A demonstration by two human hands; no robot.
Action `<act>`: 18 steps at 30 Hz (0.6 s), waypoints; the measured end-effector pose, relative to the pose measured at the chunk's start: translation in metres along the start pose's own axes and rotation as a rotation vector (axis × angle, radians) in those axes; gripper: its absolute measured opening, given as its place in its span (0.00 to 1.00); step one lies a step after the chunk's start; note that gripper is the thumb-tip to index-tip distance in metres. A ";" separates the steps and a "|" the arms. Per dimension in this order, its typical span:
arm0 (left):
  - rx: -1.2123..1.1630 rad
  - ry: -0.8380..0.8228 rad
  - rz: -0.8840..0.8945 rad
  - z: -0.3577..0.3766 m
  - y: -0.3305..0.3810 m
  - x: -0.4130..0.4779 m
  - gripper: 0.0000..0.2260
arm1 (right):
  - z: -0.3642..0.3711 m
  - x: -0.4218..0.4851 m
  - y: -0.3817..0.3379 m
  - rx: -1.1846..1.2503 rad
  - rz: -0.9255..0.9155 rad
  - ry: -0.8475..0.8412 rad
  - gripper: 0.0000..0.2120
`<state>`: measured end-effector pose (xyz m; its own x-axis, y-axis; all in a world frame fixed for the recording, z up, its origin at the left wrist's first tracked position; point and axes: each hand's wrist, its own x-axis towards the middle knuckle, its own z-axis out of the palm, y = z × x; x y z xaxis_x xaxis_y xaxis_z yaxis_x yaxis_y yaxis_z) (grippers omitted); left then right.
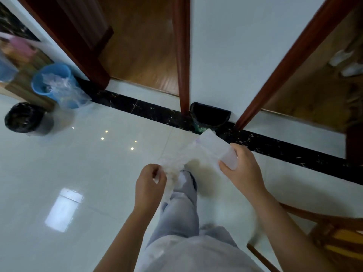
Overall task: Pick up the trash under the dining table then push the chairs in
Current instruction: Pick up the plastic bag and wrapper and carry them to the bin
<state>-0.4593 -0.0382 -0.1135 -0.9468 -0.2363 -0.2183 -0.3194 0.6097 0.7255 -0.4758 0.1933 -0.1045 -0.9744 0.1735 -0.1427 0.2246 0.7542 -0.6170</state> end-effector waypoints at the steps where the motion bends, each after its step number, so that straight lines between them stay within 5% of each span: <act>1: -0.004 -0.003 -0.008 0.004 0.004 0.021 0.03 | 0.002 0.022 -0.001 0.003 0.015 -0.004 0.27; 18: -0.012 -0.048 -0.009 0.122 0.064 0.336 0.02 | 0.074 0.348 0.054 -0.028 0.096 -0.091 0.24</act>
<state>-0.8027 0.0139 -0.2202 -0.9447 -0.2048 -0.2559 -0.3278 0.5982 0.7313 -0.8027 0.2468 -0.2448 -0.9442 0.1885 -0.2703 0.3154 0.7544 -0.5757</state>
